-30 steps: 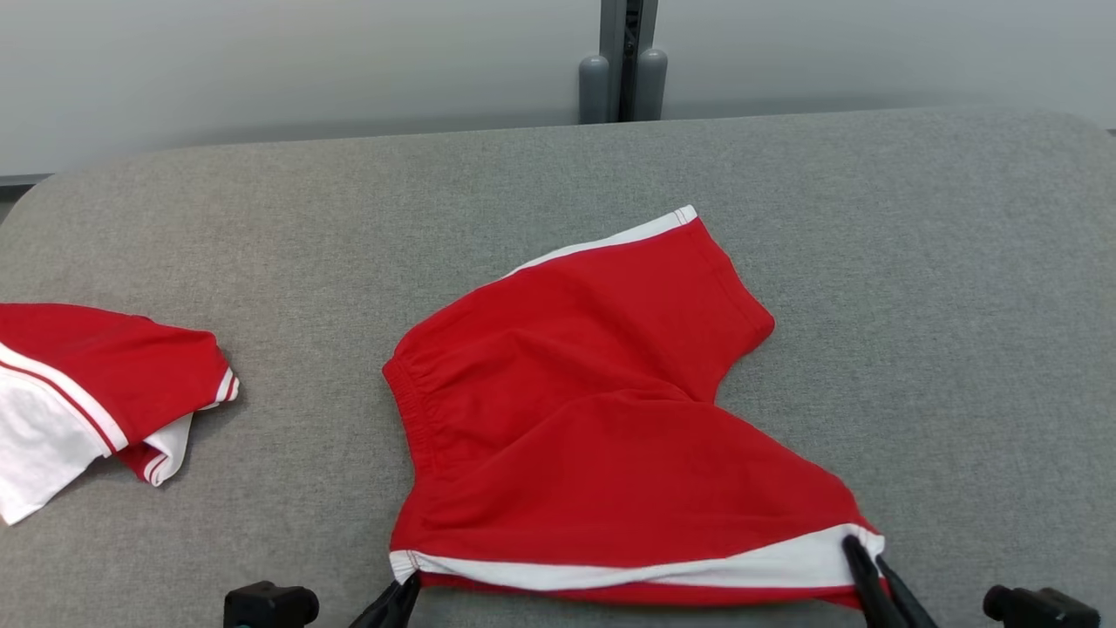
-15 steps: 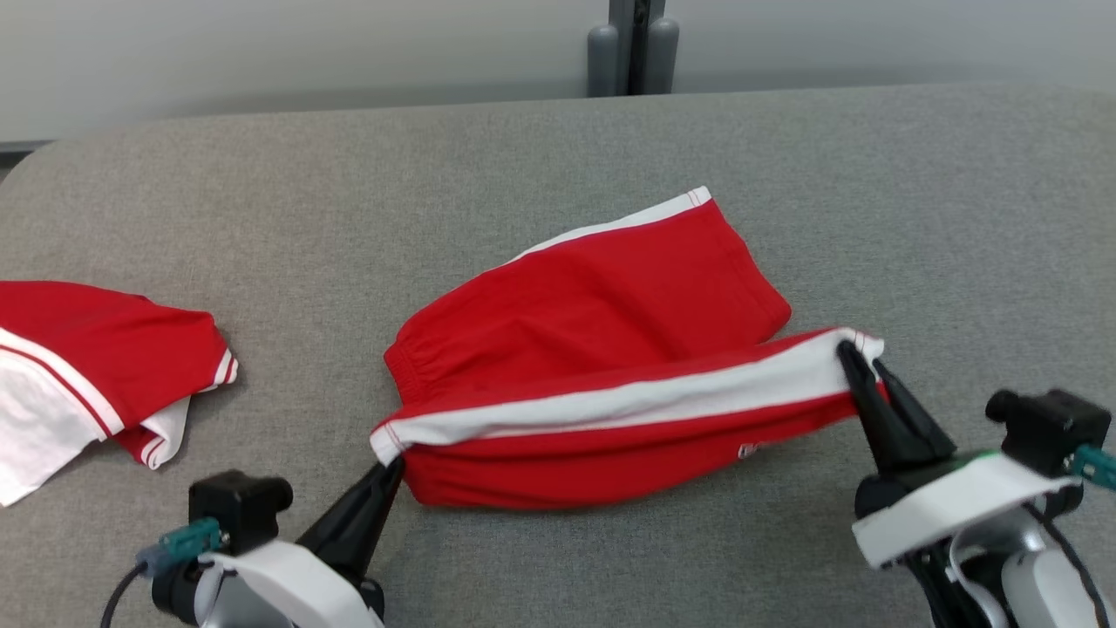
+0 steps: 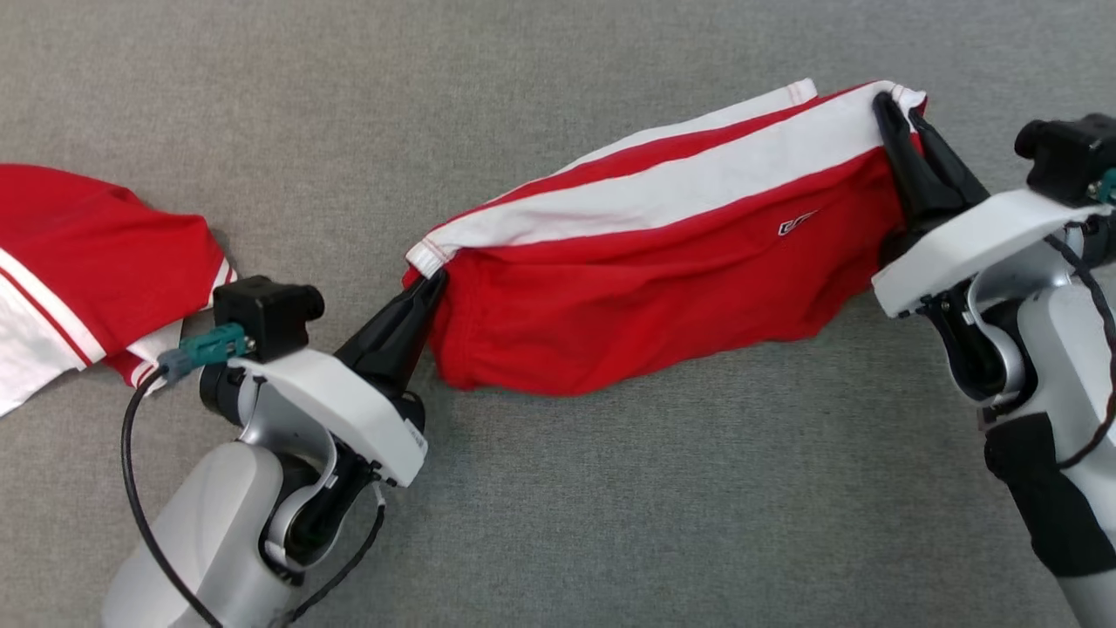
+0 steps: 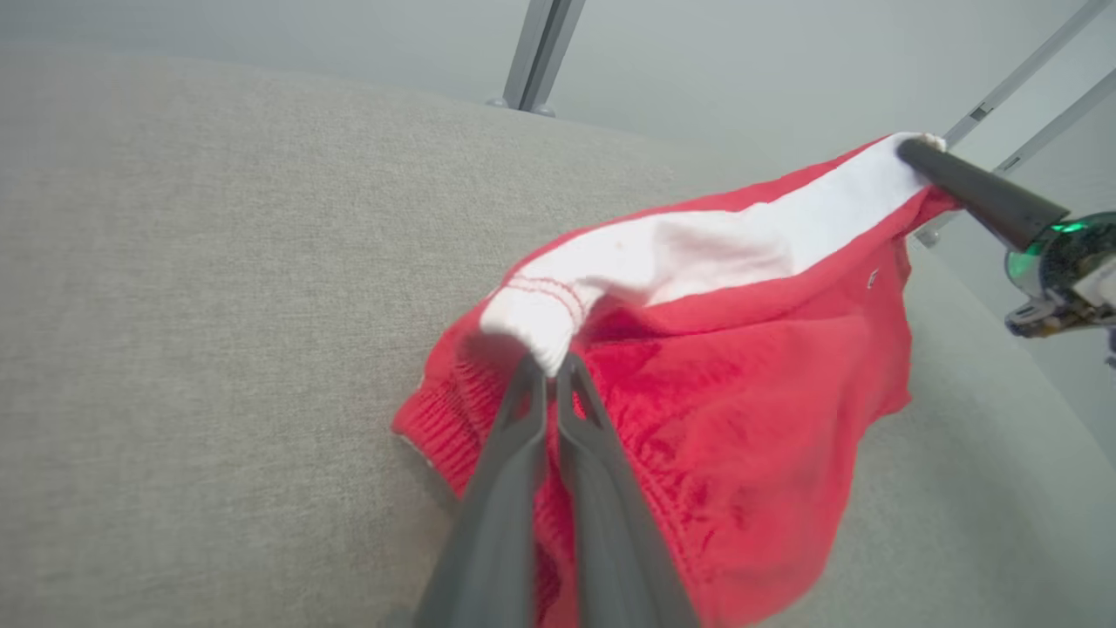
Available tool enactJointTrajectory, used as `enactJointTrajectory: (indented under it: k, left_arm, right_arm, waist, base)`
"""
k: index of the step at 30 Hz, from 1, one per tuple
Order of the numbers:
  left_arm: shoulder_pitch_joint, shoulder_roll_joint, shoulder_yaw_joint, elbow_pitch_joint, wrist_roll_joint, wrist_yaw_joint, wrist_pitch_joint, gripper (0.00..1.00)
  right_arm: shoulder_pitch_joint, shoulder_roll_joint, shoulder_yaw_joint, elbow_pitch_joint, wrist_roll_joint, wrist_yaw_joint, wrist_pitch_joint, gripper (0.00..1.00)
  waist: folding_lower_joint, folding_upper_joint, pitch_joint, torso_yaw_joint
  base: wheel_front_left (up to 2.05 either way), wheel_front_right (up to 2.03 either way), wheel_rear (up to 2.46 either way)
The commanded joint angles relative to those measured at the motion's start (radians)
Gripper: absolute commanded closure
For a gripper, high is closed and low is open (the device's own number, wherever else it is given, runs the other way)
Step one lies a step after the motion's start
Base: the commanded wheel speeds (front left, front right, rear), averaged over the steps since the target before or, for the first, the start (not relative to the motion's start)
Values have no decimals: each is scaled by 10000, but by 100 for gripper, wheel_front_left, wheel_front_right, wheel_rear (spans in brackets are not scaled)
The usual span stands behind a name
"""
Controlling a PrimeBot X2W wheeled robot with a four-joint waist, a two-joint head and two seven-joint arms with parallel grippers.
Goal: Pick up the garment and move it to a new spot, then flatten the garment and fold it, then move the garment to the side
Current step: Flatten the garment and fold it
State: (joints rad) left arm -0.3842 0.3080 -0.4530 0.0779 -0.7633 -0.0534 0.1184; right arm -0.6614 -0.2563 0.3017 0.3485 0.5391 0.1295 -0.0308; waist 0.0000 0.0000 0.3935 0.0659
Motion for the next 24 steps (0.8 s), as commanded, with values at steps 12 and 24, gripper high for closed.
enactJointTrajectory:
  k: [12,24]
  left_arm:
    - [-1432,-718,-230,1728,32,-446,-809,100]
    - [-619,-507,215,1308,502,426,-2057,0]
  right_arm:
    - [-2152,-305,1680,2815,1051,24,-908,91]
    - [-1442,-356,1974,3147,1486,24,-2225,0]
  waist:
    - [0,0,1028,682]
    - [0,0,335,499]
  base:
    - [0,0,0]
    - [0,0,0]
